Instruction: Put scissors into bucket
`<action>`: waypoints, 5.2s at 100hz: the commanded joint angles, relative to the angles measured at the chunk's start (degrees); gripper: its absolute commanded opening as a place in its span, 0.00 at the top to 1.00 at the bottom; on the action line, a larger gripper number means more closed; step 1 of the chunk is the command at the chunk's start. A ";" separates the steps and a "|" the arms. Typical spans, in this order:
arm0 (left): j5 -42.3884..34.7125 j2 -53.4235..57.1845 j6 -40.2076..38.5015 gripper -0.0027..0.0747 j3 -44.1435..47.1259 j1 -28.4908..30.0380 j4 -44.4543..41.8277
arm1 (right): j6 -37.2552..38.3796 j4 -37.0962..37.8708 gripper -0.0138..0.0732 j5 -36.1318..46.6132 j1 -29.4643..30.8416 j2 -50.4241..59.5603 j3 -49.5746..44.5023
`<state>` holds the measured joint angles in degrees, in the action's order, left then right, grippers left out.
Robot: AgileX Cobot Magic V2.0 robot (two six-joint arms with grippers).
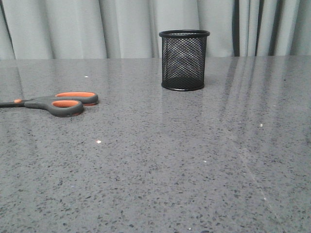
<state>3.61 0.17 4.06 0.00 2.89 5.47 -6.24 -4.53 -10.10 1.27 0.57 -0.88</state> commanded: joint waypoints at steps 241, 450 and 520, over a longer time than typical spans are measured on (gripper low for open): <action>51.88 -50.83 27.54 0.61 -57.54 -0.04 34.29 | -7.21 -13.91 0.36 -34.73 -2.23 -43.82 51.95; 69.52 -102.02 70.67 0.43 -87.38 -15.54 11.29 | -8.91 -14.84 0.34 -34.29 -8.55 -43.82 51.95; 69.14 -103.53 73.21 0.43 -87.38 -15.54 12.09 | -8.91 -14.84 0.34 -34.08 -8.55 -43.82 51.95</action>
<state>70.23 -105.59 77.23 -85.67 -11.97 15.01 -14.53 -18.96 -48.13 -7.28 -43.11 49.01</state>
